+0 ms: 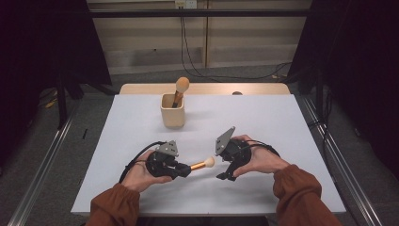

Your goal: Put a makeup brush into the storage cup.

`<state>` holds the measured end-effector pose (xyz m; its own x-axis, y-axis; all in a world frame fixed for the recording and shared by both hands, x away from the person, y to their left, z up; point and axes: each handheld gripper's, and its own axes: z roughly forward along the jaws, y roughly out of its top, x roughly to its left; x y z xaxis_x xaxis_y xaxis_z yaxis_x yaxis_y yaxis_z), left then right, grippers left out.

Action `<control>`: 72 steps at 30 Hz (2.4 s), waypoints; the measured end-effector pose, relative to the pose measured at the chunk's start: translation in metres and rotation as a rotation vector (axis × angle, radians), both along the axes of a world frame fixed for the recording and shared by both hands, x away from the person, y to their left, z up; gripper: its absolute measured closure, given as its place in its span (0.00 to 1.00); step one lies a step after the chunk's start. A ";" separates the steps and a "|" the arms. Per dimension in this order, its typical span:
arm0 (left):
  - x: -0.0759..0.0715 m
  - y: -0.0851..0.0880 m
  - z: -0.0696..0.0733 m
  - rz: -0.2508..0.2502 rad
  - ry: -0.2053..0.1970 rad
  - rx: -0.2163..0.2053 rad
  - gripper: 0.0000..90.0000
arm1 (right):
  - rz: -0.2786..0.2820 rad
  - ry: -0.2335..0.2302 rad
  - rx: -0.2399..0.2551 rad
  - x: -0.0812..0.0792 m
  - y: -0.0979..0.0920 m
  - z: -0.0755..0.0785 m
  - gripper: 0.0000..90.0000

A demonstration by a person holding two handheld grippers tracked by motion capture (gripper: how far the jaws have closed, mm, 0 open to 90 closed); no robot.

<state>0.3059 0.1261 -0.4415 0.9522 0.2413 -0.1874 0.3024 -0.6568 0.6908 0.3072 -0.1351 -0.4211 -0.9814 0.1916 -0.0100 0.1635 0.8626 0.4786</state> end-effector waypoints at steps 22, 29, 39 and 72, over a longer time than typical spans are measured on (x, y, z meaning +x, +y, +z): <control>-0.004 0.029 0.000 0.117 -0.009 -0.161 0.83 | -0.156 0.021 0.149 -0.010 -0.031 -0.009 0.06; -0.007 0.033 0.005 0.138 -0.037 -0.208 0.83 | -0.170 0.003 0.191 -0.018 -0.036 -0.011 0.04; -0.009 0.035 0.004 0.170 -0.056 -0.294 0.83 | -0.228 0.009 0.277 -0.025 -0.044 -0.013 0.03; -0.011 0.022 0.021 0.174 -0.133 -0.504 0.83 | -0.304 -0.084 0.775 -0.034 -0.037 -0.013 0.04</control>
